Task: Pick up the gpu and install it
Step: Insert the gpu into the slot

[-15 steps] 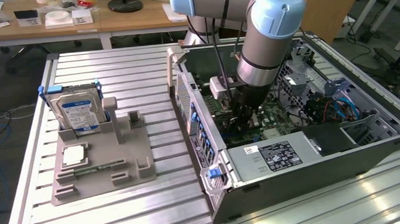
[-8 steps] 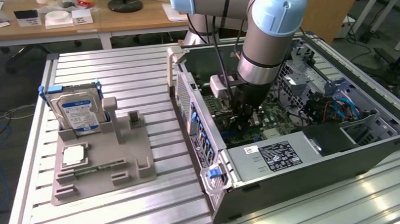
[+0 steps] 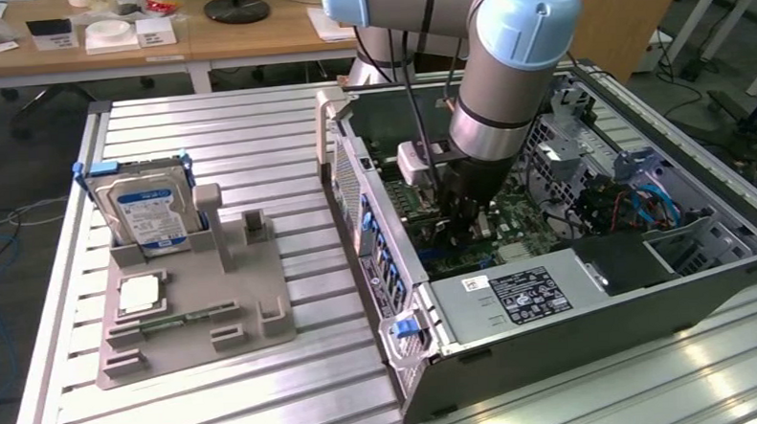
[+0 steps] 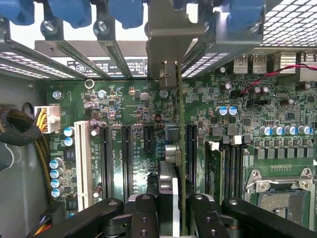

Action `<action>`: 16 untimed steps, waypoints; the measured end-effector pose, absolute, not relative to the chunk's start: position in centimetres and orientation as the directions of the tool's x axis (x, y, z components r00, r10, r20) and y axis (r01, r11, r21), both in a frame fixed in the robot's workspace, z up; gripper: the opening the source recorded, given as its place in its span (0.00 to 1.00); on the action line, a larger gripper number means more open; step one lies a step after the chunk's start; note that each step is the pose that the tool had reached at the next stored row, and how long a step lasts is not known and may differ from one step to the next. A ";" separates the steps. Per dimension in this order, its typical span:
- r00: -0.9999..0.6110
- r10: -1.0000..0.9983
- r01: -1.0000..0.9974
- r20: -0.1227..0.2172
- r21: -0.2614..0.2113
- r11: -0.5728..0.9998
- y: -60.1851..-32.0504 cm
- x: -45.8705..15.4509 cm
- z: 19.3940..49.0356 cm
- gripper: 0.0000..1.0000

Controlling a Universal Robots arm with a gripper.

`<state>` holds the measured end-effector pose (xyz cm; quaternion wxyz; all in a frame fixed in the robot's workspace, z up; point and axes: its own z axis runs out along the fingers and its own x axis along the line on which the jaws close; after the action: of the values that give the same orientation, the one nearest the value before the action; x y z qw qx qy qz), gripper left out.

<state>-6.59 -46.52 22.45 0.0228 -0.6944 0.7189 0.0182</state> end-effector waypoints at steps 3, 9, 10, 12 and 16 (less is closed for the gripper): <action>-0.038 -0.998 -0.999 -0.058 -0.005 0.038 -46.6 -6.6 22.4 0.28; -0.038 -0.998 -0.999 -0.058 -0.006 0.039 -46.6 -6.6 22.4 0.28; -0.038 -0.998 -0.999 -0.058 -0.006 0.039 -46.6 -6.6 22.4 0.28; -0.038 -0.998 -0.999 -0.058 -0.006 0.039 -46.6 -6.6 22.3 0.28; -0.038 -0.998 -0.999 -0.058 -0.005 0.039 -46.6 -6.6 22.1 0.28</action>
<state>-6.59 -46.62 22.14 0.0226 -0.6931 0.7203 0.0183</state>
